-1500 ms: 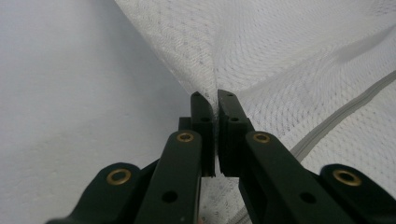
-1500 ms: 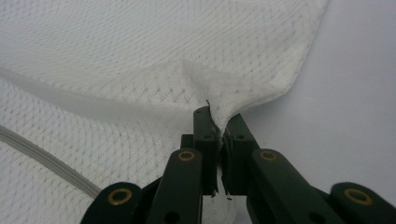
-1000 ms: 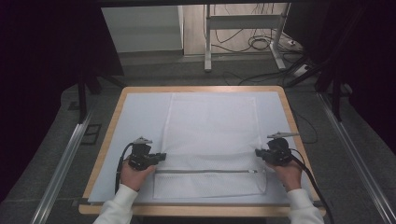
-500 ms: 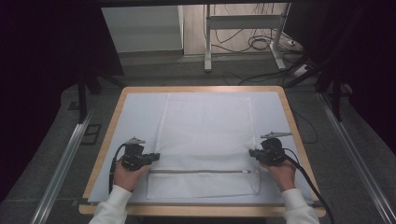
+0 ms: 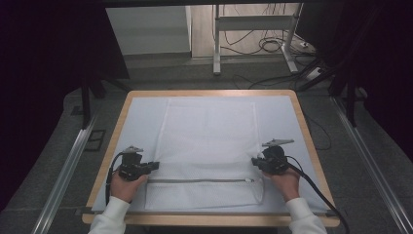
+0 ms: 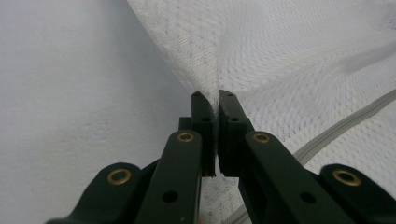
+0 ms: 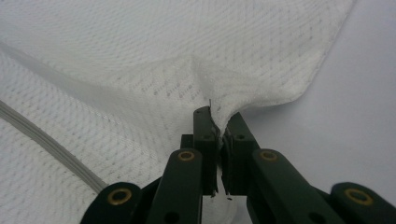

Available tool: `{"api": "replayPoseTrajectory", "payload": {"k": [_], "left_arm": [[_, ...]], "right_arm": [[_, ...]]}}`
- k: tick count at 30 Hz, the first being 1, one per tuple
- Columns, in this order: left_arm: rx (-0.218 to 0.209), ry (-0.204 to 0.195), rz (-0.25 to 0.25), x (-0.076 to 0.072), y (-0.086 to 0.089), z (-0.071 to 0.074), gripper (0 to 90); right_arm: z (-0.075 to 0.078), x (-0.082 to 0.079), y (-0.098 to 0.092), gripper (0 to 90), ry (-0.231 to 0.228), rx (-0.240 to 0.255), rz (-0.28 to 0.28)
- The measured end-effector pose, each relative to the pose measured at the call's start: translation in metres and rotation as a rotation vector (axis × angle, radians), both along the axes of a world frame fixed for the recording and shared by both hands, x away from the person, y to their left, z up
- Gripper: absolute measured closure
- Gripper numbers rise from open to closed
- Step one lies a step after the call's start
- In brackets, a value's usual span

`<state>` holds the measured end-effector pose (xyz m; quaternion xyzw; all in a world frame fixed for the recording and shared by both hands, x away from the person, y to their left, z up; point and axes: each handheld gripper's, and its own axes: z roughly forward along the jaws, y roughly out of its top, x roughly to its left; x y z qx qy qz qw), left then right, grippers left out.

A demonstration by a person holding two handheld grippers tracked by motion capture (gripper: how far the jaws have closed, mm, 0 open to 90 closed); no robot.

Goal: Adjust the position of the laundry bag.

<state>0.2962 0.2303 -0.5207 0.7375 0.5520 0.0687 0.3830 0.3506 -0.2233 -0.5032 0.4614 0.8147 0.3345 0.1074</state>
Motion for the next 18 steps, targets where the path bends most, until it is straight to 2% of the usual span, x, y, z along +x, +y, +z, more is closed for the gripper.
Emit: {"api": "replayPoseTrajectory", "payload": {"k": [8,15,17,18], "left_arm": [[0.007,0.015,0.003,0.0009,0.0001,-0.0022,87.3],[0.019,0.009,0.005,0.0001,-0.0004,-0.0016,85.8],[0.047,-0.003,0.031,-0.0010,-0.0013,-0.0013,81.0],[0.082,-0.017,0.064,-0.0019,-0.0020,-0.0001,68.1]], "right_arm": [[-0.0005,-0.0019,0.0006,84.1,0.008,-0.011,0.003],[-0.0005,-0.0012,-0.0009,83.3,0.001,-0.013,0.011],[-0.0002,-0.0012,-0.0014,82.2,-0.001,-0.013,0.012],[0.0000,-0.0019,-0.0013,73.7,-0.001,-0.022,0.002]]}}
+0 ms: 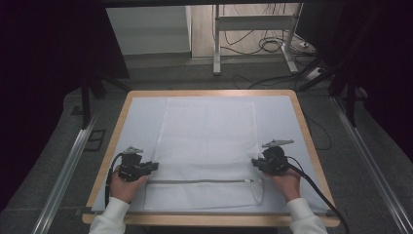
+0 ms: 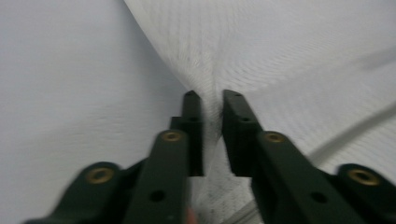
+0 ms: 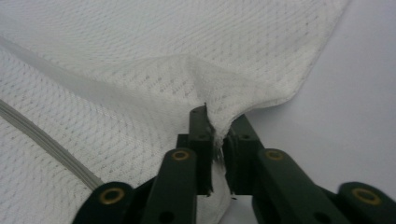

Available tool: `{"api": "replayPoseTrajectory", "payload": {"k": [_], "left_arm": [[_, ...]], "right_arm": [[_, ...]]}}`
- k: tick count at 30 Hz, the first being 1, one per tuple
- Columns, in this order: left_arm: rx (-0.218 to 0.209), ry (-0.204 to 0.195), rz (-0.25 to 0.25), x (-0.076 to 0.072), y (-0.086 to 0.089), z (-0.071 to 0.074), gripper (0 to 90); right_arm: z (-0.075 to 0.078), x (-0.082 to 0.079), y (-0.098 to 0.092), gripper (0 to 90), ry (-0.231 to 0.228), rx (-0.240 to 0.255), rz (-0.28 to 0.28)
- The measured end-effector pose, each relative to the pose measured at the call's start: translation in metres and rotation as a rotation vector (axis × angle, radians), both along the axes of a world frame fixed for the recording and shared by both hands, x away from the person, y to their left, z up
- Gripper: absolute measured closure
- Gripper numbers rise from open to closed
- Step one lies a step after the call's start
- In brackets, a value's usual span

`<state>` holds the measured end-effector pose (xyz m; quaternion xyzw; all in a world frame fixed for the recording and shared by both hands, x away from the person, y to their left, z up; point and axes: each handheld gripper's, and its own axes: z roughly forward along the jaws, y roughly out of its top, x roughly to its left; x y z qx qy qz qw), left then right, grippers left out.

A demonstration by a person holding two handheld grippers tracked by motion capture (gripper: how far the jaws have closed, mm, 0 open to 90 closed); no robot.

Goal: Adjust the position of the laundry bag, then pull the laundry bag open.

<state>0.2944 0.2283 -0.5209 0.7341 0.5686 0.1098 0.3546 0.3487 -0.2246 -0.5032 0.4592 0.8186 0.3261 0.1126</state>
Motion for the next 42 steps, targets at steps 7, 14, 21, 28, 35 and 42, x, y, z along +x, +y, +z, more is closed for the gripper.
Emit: {"api": "replayPoseTrajectory", "payload": {"k": [7,14,21,28,35,42], "left_arm": [[-0.027,-0.072,0.019,-0.005,-0.001,0.015,46.8],[-0.058,-0.106,-0.036,-0.010,-0.017,0.024,35.7],[-0.016,-0.127,-0.110,-0.016,-0.045,0.033,35.3],[-0.045,-0.125,-0.151,-0.018,-0.058,0.037,35.7],[-0.069,-0.103,-0.214,-0.019,-0.072,0.037,41.5],[-0.081,-0.091,-0.271,-0.021,-0.092,0.039,40.6]], "right_arm": [[0.004,-0.004,-0.005,37.2,-0.064,-0.014,-0.038],[0.011,-0.026,-0.017,29.2,-0.107,0.017,-0.037],[0.013,-0.035,-0.027,29.1,-0.107,0.055,-0.044],[0.007,-0.035,-0.025,29.0,-0.097,0.028,-0.035],[0.005,-0.034,-0.024,29.0,-0.107,0.009,-0.038],[0.006,-0.034,-0.025,29.0,-0.113,0.012,-0.040]]}}
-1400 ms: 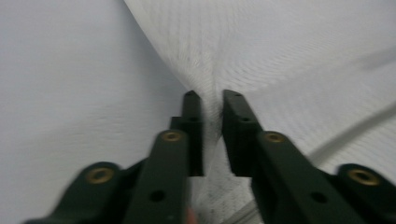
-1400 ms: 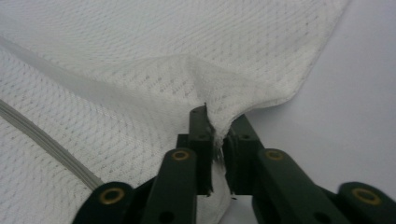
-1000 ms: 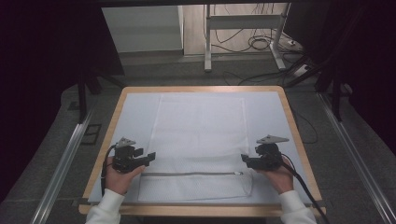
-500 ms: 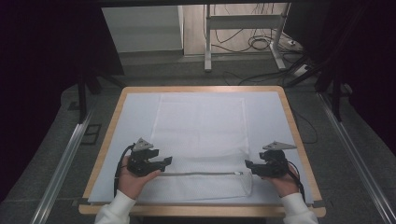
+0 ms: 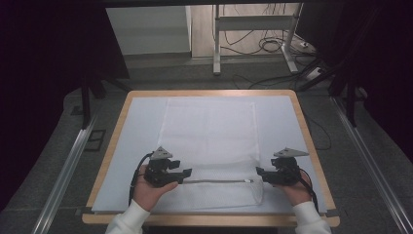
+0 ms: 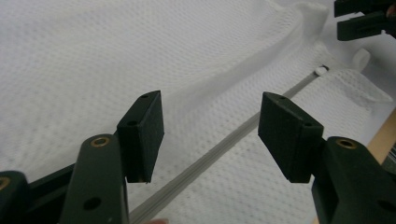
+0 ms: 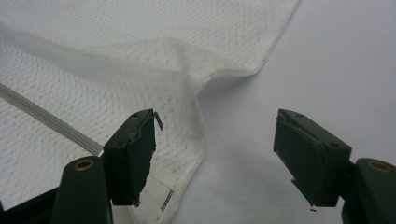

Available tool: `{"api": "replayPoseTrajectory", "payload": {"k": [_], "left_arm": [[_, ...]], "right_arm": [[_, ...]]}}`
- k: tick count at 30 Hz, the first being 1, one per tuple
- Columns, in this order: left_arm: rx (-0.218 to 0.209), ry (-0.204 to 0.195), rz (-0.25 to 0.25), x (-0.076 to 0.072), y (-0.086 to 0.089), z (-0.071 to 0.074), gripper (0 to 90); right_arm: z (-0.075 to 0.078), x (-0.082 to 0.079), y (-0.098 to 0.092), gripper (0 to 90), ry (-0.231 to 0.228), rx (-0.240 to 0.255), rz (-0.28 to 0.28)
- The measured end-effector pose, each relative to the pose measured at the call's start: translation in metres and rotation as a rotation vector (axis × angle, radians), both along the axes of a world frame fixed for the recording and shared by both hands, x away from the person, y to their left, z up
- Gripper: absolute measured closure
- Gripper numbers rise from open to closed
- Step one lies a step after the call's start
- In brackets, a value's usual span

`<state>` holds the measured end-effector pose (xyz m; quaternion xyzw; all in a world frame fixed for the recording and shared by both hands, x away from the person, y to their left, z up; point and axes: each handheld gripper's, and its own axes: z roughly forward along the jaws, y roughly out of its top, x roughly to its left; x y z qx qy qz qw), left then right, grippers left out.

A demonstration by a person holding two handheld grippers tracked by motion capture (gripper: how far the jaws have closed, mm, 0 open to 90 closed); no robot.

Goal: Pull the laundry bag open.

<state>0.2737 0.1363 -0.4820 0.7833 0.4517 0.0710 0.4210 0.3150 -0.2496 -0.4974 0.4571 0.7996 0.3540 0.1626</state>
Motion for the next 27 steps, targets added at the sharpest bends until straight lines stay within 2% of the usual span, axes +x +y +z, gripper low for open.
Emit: {"api": "replayPoseTrajectory", "payload": {"k": [13,15,17,27], "left_arm": [[-0.025,0.035,-0.042,0.001,-0.018,-0.001,39.8],[-0.014,0.029,-0.043,0.001,-0.022,-0.001,39.7],[0.027,0.011,-0.053,0.000,-0.029,-0.001,39.4],[0.022,0.055,-0.108,0.003,-0.050,-0.006,38.7]], "right_arm": [[0.003,0.000,-0.004,29.0,-0.012,0.007,-0.013],[0.003,0.000,-0.005,28.8,-0.013,0.007,-0.013],[0.004,0.000,-0.006,28.7,-0.016,0.007,-0.012],[0.007,-0.001,-0.010,28.7,-0.026,0.016,-0.019]]}}
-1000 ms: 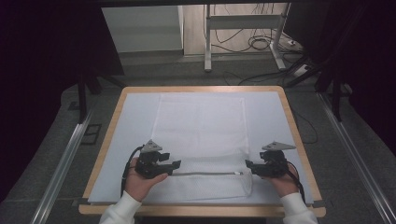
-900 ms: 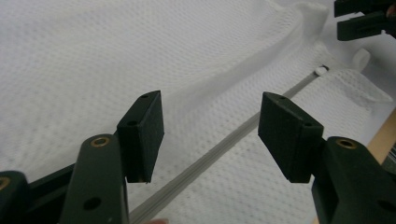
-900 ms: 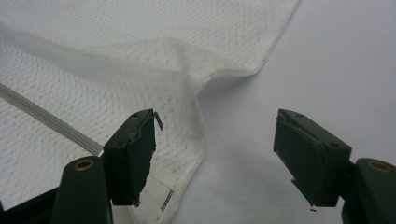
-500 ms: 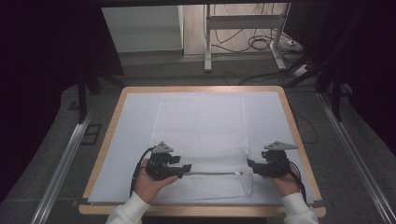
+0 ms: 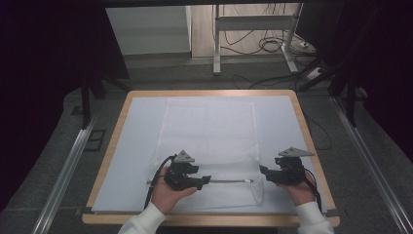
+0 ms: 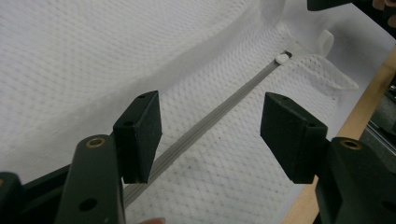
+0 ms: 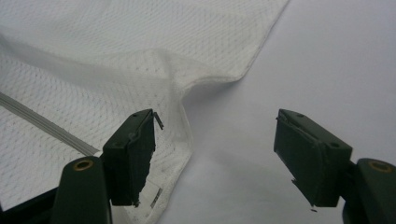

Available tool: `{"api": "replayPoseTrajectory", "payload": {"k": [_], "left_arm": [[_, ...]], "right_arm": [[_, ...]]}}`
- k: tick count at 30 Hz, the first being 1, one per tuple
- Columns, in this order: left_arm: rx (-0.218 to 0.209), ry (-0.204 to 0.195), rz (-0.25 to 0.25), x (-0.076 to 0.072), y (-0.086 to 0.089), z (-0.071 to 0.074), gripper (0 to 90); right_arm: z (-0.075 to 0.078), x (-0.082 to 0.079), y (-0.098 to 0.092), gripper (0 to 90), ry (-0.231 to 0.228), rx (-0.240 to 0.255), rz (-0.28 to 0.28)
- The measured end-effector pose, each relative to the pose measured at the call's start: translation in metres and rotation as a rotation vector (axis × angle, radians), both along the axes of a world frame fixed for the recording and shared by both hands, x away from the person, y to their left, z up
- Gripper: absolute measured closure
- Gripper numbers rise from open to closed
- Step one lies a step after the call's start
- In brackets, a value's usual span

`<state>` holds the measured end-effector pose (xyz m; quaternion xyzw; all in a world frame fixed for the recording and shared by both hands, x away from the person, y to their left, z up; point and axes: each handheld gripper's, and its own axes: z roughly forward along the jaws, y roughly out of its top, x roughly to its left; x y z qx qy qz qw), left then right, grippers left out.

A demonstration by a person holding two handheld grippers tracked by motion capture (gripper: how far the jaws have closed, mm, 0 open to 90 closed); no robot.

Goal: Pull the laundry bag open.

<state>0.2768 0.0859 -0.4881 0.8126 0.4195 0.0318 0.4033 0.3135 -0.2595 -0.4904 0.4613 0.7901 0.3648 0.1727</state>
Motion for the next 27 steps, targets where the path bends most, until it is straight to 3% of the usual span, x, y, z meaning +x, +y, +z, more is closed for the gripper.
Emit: {"api": "replayPoseTrajectory", "payload": {"k": [10,20,27], "left_arm": [[-0.002,0.044,-0.041,0.006,-0.022,-0.005,36.9],[0.011,0.043,-0.063,0.013,-0.043,-0.003,36.3],[-0.003,0.060,-0.059,0.018,-0.045,0.002,36.4]], "right_arm": [[0.002,-0.001,0.001,28.5,0.000,0.016,0.005],[0.000,0.000,-0.001,29.0,0.011,0.008,0.004],[0.001,0.000,-0.003,29.0,0.006,0.012,-0.007]]}}
